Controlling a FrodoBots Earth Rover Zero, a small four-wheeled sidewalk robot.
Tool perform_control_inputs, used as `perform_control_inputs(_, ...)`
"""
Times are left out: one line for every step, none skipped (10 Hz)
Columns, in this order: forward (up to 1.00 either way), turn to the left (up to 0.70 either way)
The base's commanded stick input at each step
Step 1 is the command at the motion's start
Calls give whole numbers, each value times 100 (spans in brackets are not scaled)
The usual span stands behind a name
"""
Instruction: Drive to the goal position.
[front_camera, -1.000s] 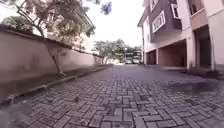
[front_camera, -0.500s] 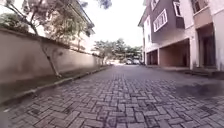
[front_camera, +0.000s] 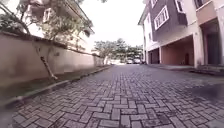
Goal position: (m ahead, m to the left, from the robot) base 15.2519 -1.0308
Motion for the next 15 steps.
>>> perform_control_inputs(69, 3)
perform_control_inputs(69, 3)
perform_control_inputs(69, 3)
perform_control_inputs(69, 3)
perform_control_inputs(69, 3)
perform_control_inputs(69, 3)
perform_control_inputs(69, 3)
perform_control_inputs(69, 3)
perform_control_inputs(69, 3)
perform_control_inputs(69, 3)
perform_control_inputs(69, 3)
perform_control_inputs(69, 3)
perform_control_inputs(69, 3)
perform_control_inputs(69, 3)
perform_control_inputs(69, 3)
